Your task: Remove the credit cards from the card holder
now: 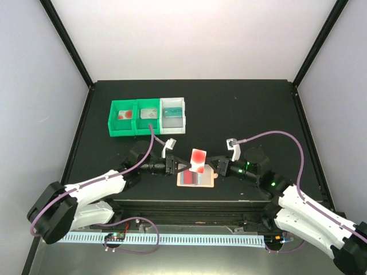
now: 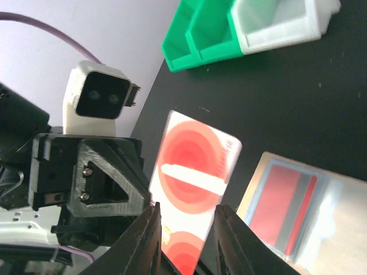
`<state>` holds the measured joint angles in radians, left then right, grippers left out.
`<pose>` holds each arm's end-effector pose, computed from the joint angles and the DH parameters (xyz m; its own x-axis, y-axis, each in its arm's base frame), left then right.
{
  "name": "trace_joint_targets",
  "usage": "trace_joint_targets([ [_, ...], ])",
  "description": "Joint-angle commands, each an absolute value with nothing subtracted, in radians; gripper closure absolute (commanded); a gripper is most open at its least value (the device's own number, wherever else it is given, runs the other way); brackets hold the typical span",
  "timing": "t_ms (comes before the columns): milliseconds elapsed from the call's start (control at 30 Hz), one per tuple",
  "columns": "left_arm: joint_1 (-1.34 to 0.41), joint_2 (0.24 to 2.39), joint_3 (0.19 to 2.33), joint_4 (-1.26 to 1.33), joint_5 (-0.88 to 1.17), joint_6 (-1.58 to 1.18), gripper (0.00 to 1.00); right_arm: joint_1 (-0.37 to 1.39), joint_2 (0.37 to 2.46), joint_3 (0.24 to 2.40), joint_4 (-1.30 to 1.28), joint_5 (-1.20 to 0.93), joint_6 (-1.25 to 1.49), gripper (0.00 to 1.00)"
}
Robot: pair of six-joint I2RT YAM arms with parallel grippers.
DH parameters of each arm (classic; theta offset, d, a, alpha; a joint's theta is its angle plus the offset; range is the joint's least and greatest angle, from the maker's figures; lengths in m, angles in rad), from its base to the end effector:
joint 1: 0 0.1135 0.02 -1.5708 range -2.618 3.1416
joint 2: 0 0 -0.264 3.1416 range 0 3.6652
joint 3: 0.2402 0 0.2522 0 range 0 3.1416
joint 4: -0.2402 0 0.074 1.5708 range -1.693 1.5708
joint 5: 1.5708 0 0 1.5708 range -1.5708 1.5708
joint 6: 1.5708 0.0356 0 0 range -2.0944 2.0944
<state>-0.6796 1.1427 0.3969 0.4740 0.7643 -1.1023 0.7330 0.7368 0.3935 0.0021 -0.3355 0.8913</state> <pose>0.1611 -0.1619 0.2048 -0.9617 -0.0510 -0.2692 0.2527 0.2149 -0.9434 0.1235 0.1270 0.2289 -0.8271 0.2437 -0.5065 -0.3485 0.4847 0.8023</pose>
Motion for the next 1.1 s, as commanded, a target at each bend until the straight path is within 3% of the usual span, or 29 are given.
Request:
trace_joint_targets([
  [0,-0.670,1.082,0.465,0.265,0.836,-0.918,0.98,0.731,0.719,0.550,-0.273,-0.329,0.611,0.73],
  [267,-0.669,0.982,0.530,-0.034,0.908,-0.698,0.99,0.727,0.830,0.789,-0.552,-0.464,0.374,0.70],
  [433,-0.670,0.942,0.535,-0.079,0.972,-0.654,0.99,0.727,0.935,0.876,-0.618,-0.589,0.287,0.67],
  [900,-0.675,0.889,0.537,-0.134,1.022,-0.604,0.98,0.727,1.082,0.898,-0.569,-0.803,0.244,0.67],
  [1067,-0.674,0.881,0.537,-0.134,1.027,-0.598,0.98,0.727,1.091,0.872,-0.520,-0.867,0.266,0.76],
])
